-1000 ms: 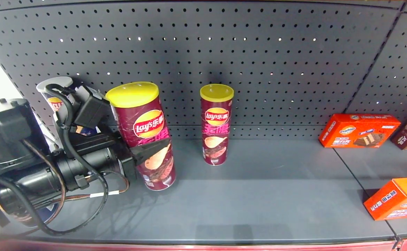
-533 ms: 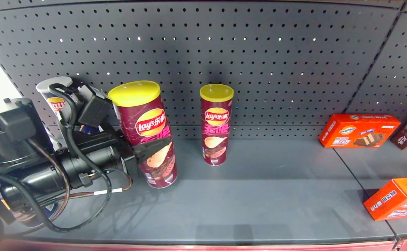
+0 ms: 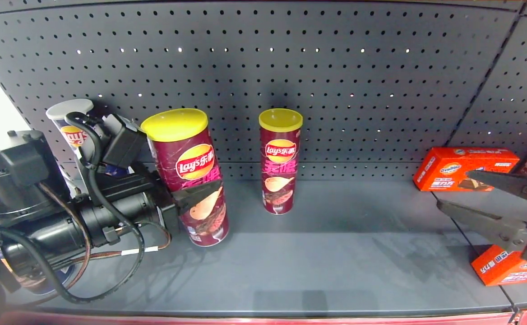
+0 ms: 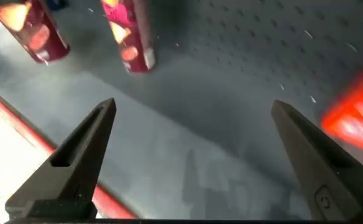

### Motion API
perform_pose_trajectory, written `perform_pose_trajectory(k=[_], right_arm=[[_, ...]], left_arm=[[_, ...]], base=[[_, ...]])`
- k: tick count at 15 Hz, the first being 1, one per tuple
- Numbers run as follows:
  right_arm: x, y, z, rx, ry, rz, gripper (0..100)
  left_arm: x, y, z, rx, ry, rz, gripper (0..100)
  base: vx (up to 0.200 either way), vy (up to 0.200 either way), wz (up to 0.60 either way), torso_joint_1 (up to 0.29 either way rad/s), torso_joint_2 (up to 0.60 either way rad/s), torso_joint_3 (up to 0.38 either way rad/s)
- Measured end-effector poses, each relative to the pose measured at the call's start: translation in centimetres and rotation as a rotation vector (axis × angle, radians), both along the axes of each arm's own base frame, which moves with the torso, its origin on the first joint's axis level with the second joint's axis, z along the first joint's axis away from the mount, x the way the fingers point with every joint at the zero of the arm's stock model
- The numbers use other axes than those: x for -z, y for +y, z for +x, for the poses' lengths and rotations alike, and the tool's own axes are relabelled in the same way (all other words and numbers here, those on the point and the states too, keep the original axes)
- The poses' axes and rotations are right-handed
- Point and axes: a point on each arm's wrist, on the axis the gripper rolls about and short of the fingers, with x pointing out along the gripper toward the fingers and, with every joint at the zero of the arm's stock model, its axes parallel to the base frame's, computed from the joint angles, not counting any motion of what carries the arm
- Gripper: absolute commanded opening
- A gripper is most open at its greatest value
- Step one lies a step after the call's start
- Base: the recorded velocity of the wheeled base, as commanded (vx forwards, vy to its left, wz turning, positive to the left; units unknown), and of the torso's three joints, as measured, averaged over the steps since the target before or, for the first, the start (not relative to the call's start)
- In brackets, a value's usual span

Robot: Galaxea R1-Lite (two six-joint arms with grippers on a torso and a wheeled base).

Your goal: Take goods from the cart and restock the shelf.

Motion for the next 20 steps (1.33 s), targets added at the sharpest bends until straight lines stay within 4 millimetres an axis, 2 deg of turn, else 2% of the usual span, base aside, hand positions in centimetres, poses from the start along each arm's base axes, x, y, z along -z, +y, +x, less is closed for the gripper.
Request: perform_pose_trajectory(k=[4, 8, 13, 17, 20], right_arm=[[0.1, 1.7, 4.3, -0.049, 0.013, 0.003, 100], [-0.4, 2.9, 7.4, -0.136, -0.016, 0.014, 100], [-1.4, 4.9, 11.8, -0.4, -0.12, 0.045, 100], [-0.4, 7.0, 15.2, -0.546, -0.2, 0.049, 100], [0.7, 8.8, 17.0, -0.613, -0.195, 0.05, 100]], left_arm=[[0.6, 0.2, -0.4, -0.005, 0.02, 0.007, 0], [0.5, 0.3, -0.5, -0.006, 0.019, 0.006, 0], [0.4, 0.2, -0.3, -0.003, 0.015, 0.004, 0], [0.5, 0.2, -0.4, -0.006, 0.031, -0.007, 0], [0.4, 0.2, -0.3, -0.009, 0.031, -0.013, 0]], base=[[0.0, 0.0, 0.0, 0.0, 0.0, 0.0], [0.0, 0.0, 0.0, 0.0, 0.0, 0.0], [0.0, 0.0, 0.0, 0.0, 0.0, 0.0], [0.0, 0.0, 0.0, 0.0, 0.0, 0.0], [0.0, 0.0, 0.0, 0.0, 0.0, 0.0]])
